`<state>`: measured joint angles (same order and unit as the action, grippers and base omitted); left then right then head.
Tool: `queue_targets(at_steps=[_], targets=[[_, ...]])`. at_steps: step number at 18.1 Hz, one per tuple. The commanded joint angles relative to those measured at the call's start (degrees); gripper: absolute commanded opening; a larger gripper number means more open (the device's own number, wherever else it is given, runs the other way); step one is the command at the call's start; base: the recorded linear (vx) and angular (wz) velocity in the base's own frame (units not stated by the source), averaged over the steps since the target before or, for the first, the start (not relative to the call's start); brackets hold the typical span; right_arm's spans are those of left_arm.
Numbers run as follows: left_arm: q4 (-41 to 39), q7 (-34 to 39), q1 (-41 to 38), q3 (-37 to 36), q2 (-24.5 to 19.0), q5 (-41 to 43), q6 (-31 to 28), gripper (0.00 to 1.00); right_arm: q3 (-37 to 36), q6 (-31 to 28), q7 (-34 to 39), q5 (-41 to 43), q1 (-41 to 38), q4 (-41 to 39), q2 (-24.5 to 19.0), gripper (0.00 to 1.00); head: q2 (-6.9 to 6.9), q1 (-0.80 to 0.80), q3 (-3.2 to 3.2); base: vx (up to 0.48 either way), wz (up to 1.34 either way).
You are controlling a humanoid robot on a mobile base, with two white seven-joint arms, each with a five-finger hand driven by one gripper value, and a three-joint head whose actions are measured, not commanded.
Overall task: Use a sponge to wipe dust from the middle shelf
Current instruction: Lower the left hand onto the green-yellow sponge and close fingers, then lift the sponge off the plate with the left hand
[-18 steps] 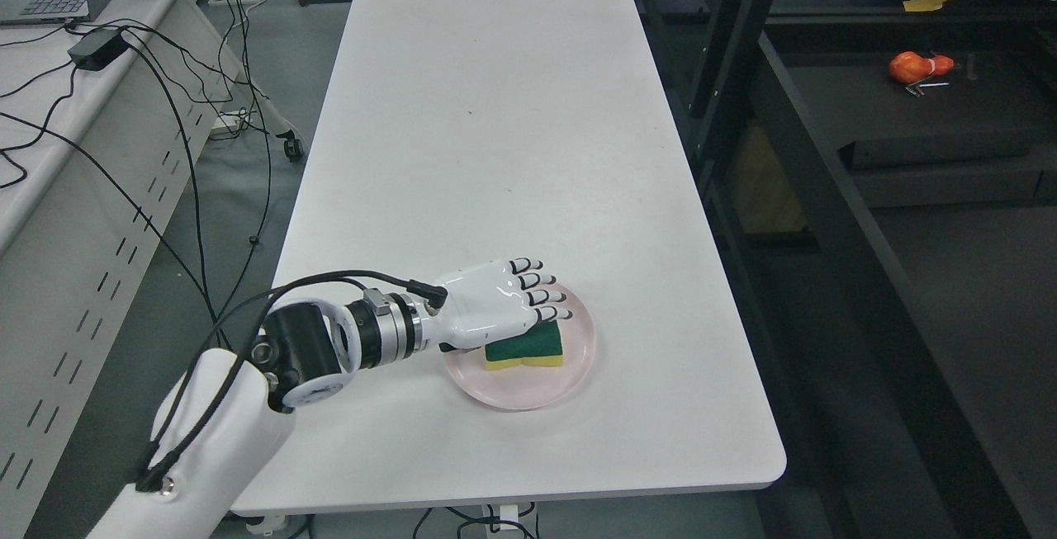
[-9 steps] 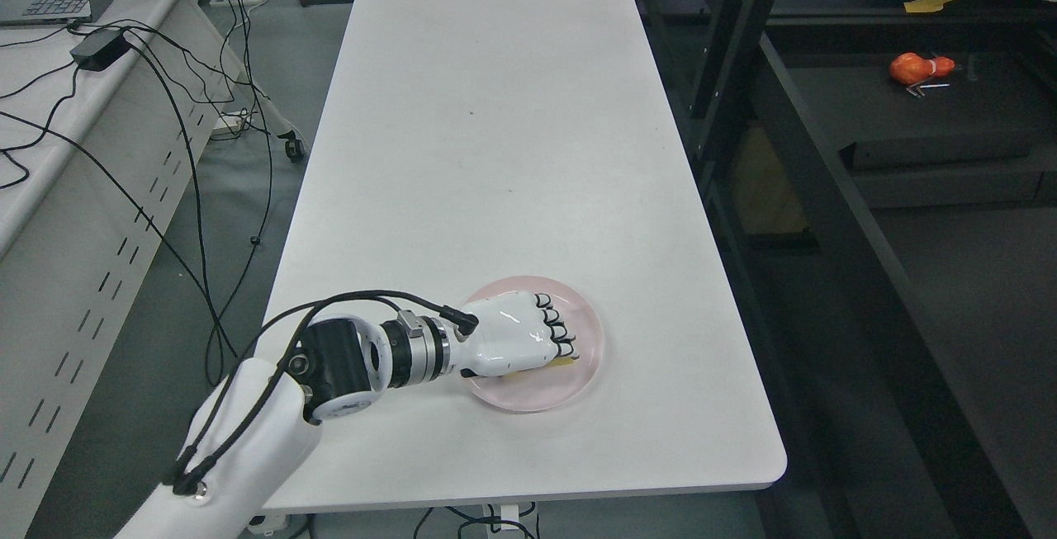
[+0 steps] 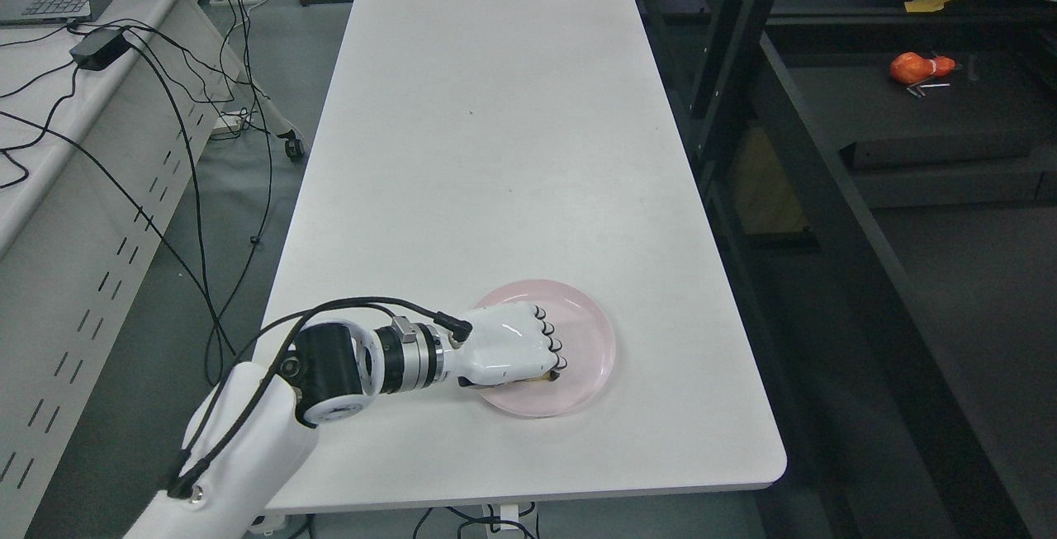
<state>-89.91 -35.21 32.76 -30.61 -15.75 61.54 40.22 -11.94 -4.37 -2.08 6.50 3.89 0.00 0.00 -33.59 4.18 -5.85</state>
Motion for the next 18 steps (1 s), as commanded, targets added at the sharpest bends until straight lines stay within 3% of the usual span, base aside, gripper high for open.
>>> queue_targets(at_steps=[1, 3, 6, 10, 11, 12, 16, 18], targets=[[0.5, 0.2, -3.4, 9.3, 0.5, -7.3, 0.5, 0.22, 0.0, 0.0, 0.0, 0.0, 0.1, -1.0, 1.0, 1.00, 0.00, 0.00, 0.00, -0.001, -0.02], [1.0, 0.6, -4.1, 11.4, 0.6, -15.1, 0.7, 0.12, 0.0, 0.0, 0.0, 0.0, 0.0, -1.0, 1.0, 1.00, 0.00, 0.00, 0.00, 0.000, -0.01], [2.5, 0.9, -8.1, 14.1, 3.5, -31.7, -0.5, 0.08, 0.0, 0.0, 0.0, 0.0, 0.0, -1.0, 1.0, 1.00, 0.00, 0.00, 0.00, 0.000, 0.00], [2.5, 1.0, -14.2, 25.5, 14.7, -47.3, -1.5, 0.08, 0.0, 0.0, 0.0, 0.0, 0.1, -1.0, 1.0, 1.00, 0.00, 0.00, 0.00, 0.000, 0.00], [2.5, 1.7, -15.1, 26.9, 14.7, -50.3, -1.9, 0.08, 0.0, 0.0, 0.0, 0.0, 0.0, -1.0, 1.0, 1.00, 0.00, 0.00, 0.00, 0.000, 0.00], [2.5, 4.0, -15.4, 27.4, 14.7, -53.6, -2.8, 0.07, 0.0, 0.0, 0.0, 0.0, 0.0, -1.0, 1.0, 1.00, 0.00, 0.00, 0.00, 0.000, 0.00], [-1.8, 24.4, -16.9, 29.5, 14.7, -63.8, -15.7, 0.07, 0.0, 0.0, 0.0, 0.0, 0.0, -1.0, 1.0, 1.00, 0.00, 0.00, 0.00, 0.000, 0.00], [-4.1, 27.0, -18.6, 29.6, 14.7, -66.8, -16.2, 0.02, 0.0, 0.0, 0.0, 0.0, 0.0, -1.0, 1.0, 1.00, 0.00, 0.00, 0.00, 0.000, 0.00]])
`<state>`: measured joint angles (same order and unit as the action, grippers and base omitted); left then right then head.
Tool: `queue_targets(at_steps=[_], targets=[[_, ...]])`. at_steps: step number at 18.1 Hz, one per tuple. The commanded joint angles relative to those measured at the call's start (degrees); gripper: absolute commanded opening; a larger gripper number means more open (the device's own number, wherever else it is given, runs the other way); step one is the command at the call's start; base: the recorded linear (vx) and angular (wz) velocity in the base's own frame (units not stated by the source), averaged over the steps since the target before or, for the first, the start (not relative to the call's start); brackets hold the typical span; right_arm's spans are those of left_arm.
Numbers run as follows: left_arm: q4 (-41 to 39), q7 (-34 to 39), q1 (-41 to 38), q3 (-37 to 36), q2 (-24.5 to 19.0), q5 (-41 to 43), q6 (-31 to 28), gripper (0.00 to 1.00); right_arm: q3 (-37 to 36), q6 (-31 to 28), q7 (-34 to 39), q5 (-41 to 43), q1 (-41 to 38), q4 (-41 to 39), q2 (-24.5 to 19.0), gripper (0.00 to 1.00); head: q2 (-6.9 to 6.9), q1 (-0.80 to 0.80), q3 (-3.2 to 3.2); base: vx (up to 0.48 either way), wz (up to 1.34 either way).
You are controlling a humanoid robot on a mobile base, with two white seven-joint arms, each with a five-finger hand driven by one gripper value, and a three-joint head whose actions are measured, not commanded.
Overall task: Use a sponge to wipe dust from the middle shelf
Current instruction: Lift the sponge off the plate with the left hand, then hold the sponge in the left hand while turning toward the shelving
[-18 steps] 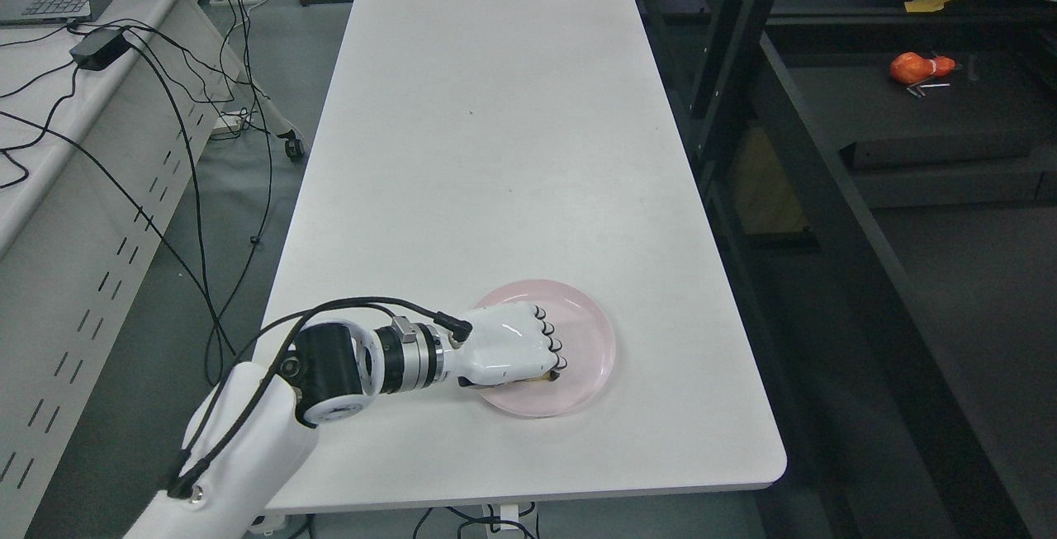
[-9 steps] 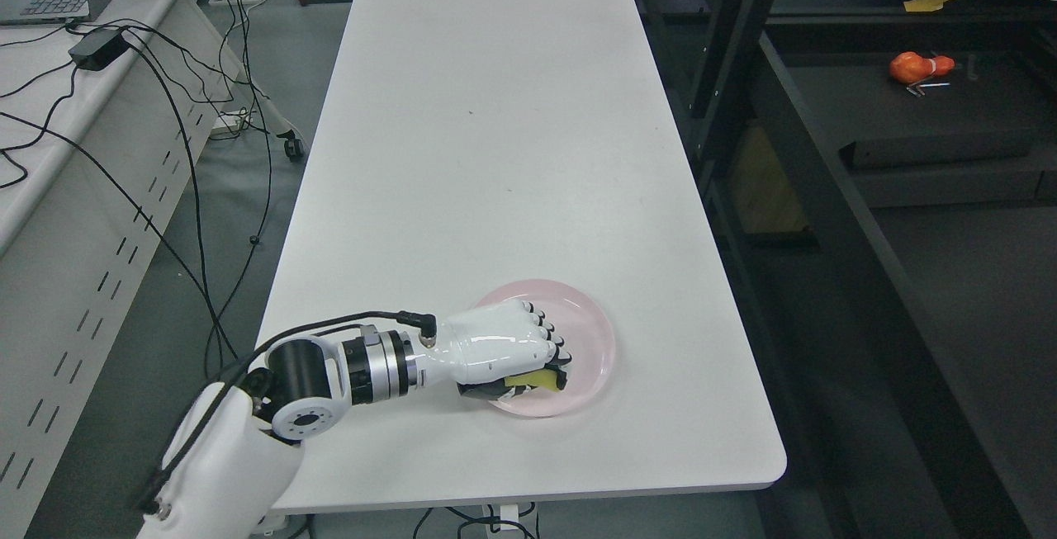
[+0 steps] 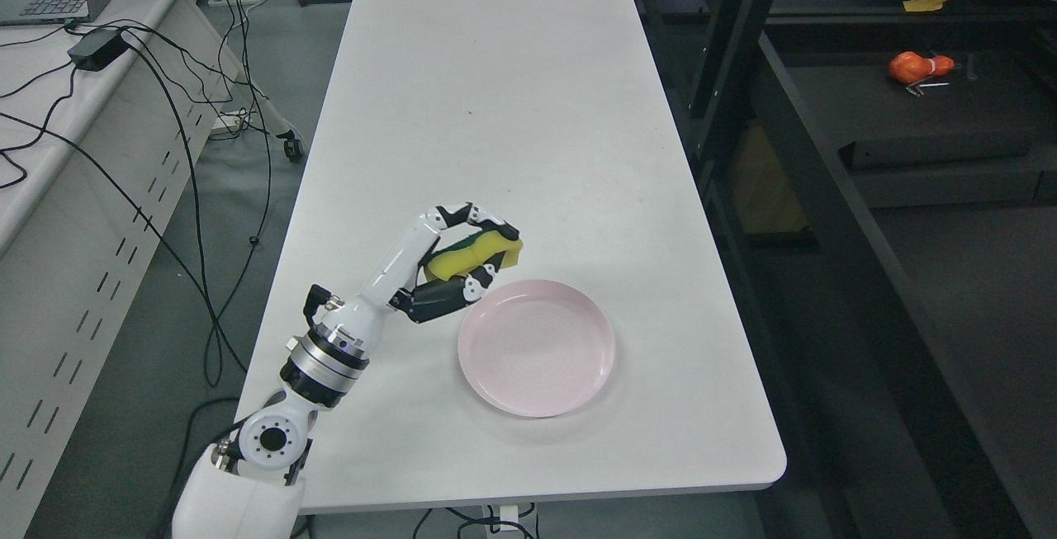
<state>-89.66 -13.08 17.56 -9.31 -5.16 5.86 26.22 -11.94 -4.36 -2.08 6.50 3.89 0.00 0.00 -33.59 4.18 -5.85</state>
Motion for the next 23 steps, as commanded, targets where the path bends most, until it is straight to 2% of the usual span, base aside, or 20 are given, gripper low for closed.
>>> queue_targets(at_steps=[1, 16, 23], targets=[[-5.1, 4.7, -4.5, 8.3, 4.2, -12.5, -2.2, 0.00, 0.1, 0.0, 0.0, 0.0, 0.0, -1.0, 1.0, 1.00, 0.00, 0.00, 0.00, 0.000, 0.00], [-6.1, 4.8, -10.7, 7.7, 4.2, -18.5, -2.0, 0.00, 0.0, 0.0, 0.0, 0.0, 0.0, -1.0, 1.0, 1.00, 0.00, 0.00, 0.00, -0.013, -0.03], [-6.6, 4.8, -10.8, 2.7, 4.2, -18.5, 0.1, 0.00, 0.0, 0.0, 0.0, 0.0, 0.0, -1.0, 1.0, 1.00, 0.00, 0.00, 0.00, -0.116, 0.08]])
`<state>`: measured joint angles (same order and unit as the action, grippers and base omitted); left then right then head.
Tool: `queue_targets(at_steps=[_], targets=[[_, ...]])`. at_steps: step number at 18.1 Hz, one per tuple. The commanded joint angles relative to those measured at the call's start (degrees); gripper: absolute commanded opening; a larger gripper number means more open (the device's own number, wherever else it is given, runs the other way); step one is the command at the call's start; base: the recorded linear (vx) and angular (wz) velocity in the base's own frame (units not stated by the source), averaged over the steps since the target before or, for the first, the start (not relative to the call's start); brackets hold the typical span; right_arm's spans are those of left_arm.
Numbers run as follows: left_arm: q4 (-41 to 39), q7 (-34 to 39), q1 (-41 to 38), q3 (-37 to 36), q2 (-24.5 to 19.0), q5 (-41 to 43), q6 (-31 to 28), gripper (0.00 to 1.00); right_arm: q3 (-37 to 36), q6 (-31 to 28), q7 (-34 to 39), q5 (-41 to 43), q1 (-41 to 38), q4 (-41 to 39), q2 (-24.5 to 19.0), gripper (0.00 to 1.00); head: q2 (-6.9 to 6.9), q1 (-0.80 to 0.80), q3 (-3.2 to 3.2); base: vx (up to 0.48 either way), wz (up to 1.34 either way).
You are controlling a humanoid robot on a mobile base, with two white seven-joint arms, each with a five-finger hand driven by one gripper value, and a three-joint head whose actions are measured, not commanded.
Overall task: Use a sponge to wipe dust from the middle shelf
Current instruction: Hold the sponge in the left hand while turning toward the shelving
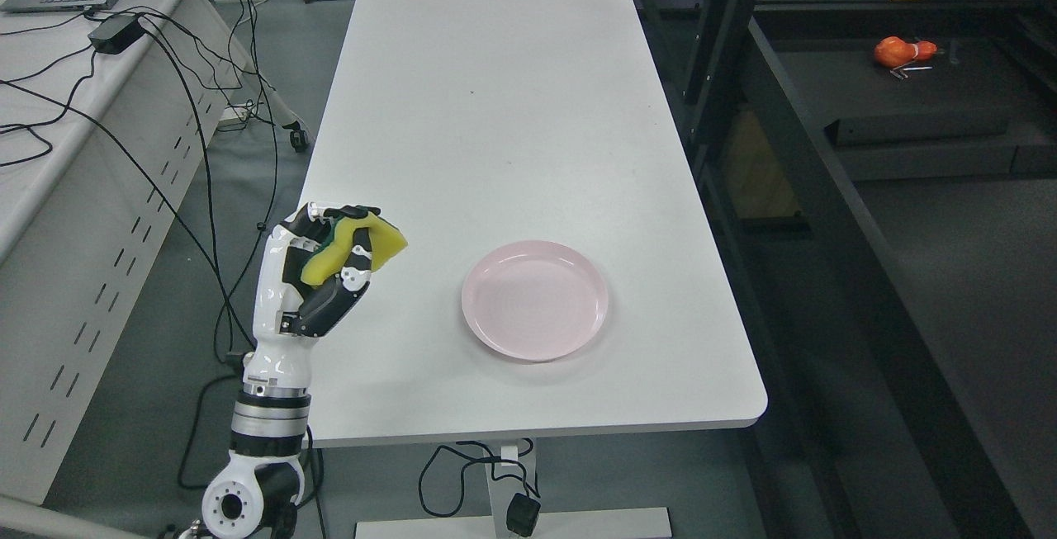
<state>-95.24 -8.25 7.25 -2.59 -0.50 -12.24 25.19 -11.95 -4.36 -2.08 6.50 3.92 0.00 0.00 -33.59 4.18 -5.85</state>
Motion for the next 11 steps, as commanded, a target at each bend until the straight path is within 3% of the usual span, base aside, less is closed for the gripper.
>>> queue_targets(at_steps=[1, 11], targets=[[-1.0, 0.0, -1.0, -5.1, -0.5, -0.4, 1.4, 0.00, 0.0, 0.0, 0.0, 0.0, 0.0, -1.0, 1.0, 1.00, 0.00, 0.00, 0.00, -0.201, 0.08], [-1.3, 0.0, -3.5, -5.4, -0.5, -0.4, 1.4, 0.00, 0.0, 0.0, 0.0, 0.0, 0.0, -1.0, 1.0, 1.00, 0.00, 0.00, 0.00, -0.203, 0.01]])
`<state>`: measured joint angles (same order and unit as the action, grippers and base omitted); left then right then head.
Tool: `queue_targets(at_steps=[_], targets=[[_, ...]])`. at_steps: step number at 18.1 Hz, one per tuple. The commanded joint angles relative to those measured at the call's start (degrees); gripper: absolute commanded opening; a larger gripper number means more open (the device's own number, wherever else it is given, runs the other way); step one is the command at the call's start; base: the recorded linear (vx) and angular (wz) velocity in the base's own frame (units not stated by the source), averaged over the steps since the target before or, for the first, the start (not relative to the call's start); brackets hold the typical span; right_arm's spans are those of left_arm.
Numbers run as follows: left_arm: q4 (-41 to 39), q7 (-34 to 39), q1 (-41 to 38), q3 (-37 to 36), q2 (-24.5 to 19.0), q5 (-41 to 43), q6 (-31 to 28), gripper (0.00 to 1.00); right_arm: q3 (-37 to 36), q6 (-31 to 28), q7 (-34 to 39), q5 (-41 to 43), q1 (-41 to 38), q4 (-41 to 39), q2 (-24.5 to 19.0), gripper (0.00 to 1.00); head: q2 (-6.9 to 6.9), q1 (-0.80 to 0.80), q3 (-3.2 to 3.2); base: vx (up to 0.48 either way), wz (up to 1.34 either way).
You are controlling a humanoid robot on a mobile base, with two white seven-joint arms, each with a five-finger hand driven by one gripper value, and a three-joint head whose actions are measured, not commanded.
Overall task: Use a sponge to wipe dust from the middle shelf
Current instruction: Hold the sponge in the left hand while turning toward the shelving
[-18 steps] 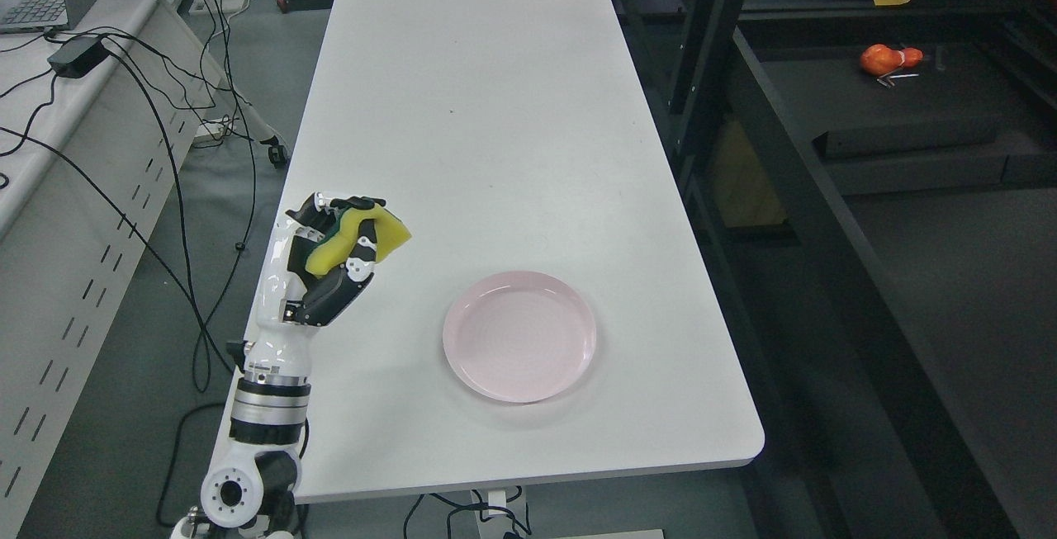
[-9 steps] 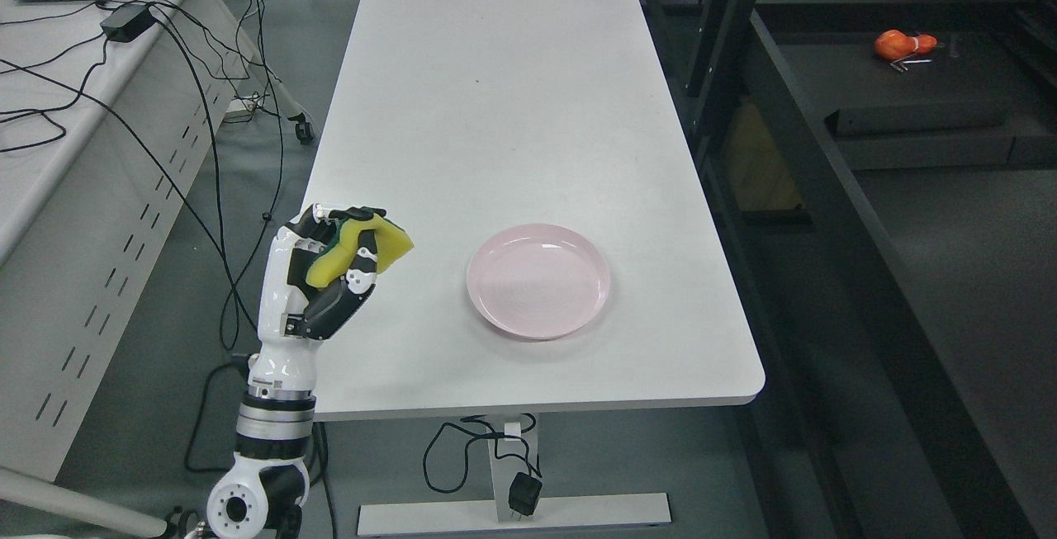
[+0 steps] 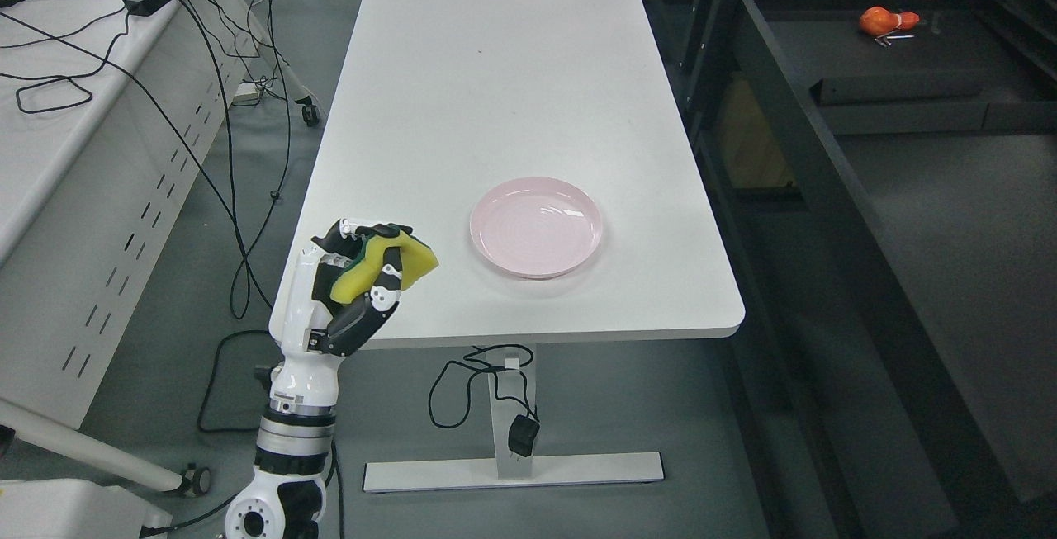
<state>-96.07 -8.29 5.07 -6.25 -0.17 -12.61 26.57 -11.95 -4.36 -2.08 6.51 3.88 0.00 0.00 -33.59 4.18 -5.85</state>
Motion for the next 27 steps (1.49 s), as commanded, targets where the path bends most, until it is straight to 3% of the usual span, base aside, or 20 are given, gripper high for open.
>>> queue_targets(at_steps=[1, 27], targets=[[-0.4, 0.0, -1.4, -1.7, -0.8, 0.0, 0.0, 0.00, 0.0, 0.0, 0.0, 0.0, 0.0, -1.0, 1.0, 1.00, 0.00, 0.00, 0.00, -0.141, -0.03], [-0.4, -0.1, -3.7, -7.1, -0.8, 0.0, 0.0, 0.00, 0.0, 0.0, 0.0, 0.0, 0.0, -1.0, 1.0, 1.00, 0.00, 0.00, 0.00, -0.175, -0.37]])
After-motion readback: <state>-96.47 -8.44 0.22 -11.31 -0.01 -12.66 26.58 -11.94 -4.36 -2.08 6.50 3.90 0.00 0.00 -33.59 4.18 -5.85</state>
